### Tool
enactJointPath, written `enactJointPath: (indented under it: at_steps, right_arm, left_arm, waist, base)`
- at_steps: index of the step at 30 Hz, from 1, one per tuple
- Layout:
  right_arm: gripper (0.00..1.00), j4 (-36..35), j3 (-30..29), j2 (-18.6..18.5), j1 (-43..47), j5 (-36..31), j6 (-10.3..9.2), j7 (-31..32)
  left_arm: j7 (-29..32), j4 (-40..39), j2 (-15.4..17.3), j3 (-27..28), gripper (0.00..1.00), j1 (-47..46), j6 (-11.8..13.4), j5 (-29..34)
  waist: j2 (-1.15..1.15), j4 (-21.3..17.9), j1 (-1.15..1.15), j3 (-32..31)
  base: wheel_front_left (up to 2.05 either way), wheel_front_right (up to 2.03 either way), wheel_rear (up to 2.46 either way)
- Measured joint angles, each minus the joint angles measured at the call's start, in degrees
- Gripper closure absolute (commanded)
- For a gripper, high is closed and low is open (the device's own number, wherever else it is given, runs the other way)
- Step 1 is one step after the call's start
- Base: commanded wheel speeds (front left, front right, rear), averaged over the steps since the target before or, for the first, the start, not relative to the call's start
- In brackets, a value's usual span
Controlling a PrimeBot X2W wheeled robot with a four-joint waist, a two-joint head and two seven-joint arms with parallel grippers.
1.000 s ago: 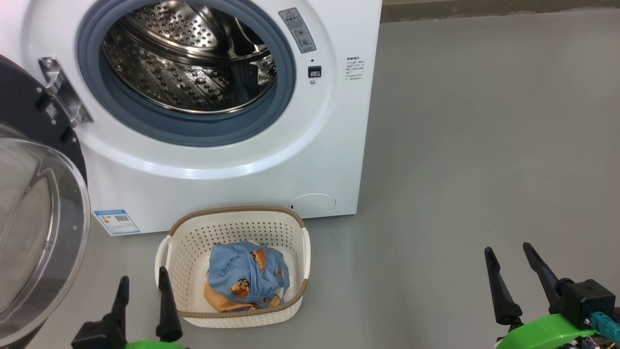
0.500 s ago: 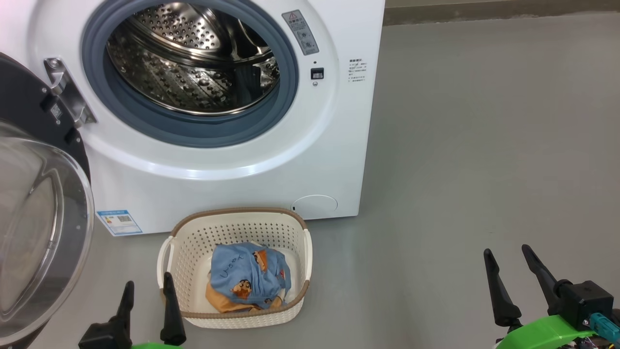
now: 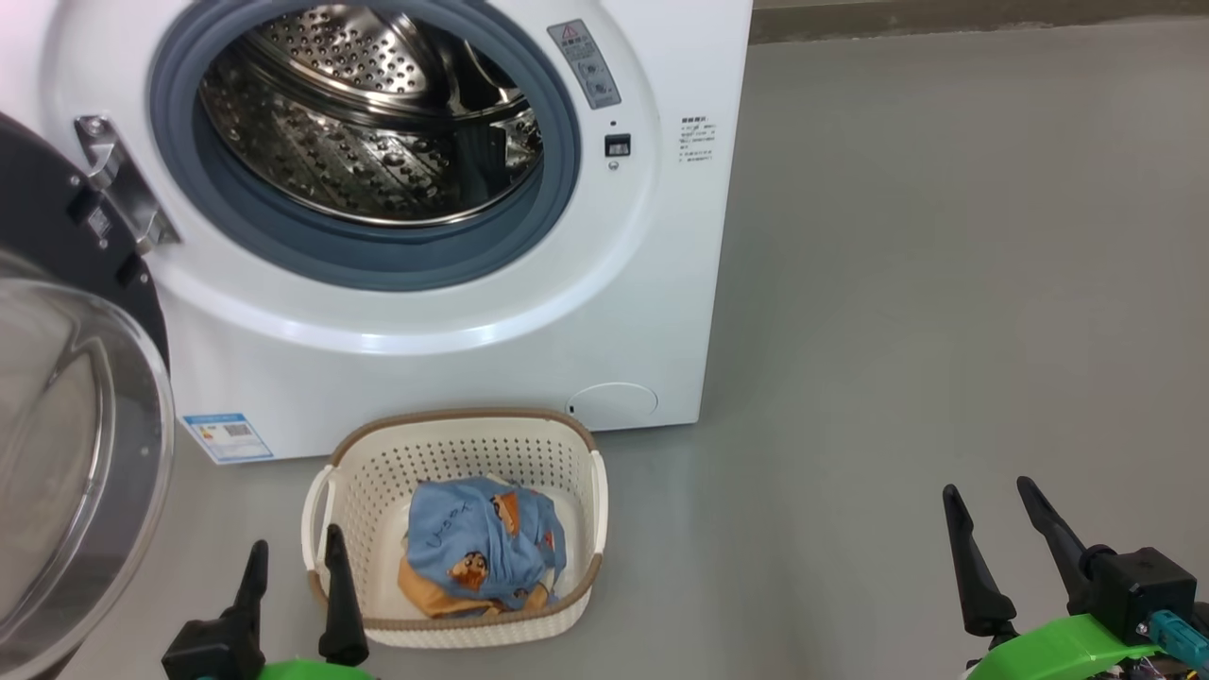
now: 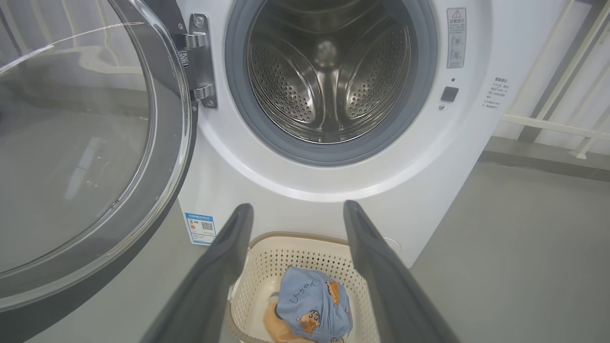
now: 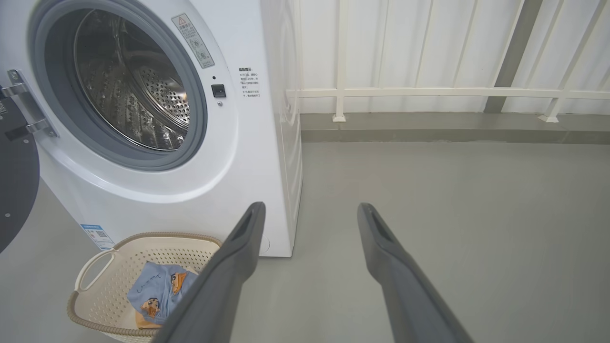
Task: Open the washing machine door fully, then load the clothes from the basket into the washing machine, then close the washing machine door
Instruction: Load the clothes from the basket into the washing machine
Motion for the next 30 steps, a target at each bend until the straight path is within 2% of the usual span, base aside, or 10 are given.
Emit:
enactJointPath:
  at_steps: [13, 30]
  right_arm:
    - [0.0, 0.1, 0.0, 0.02, -0.02, 0.02, 0.0, 0.0]
    - [0.0, 0.2, 0.19, 0.03, -0.03, 0.19, 0.0, 0.0]
  left_arm:
    - [-0.42, 0.13, 0.29, -0.38, 0.0, -0.48, 0.01, -0.01]
    - [-0.41, 0.56, 0.37, -1.34, 0.0, -0.47, 0.02, -0.56]
  waist:
    - [0.0, 0.31, 0.01, 0.4]
    - [0.0, -0.07, 0.0, 0.64]
  base:
    - [1.35, -1.35, 0.0]
    - [0.09, -0.09, 0.0]
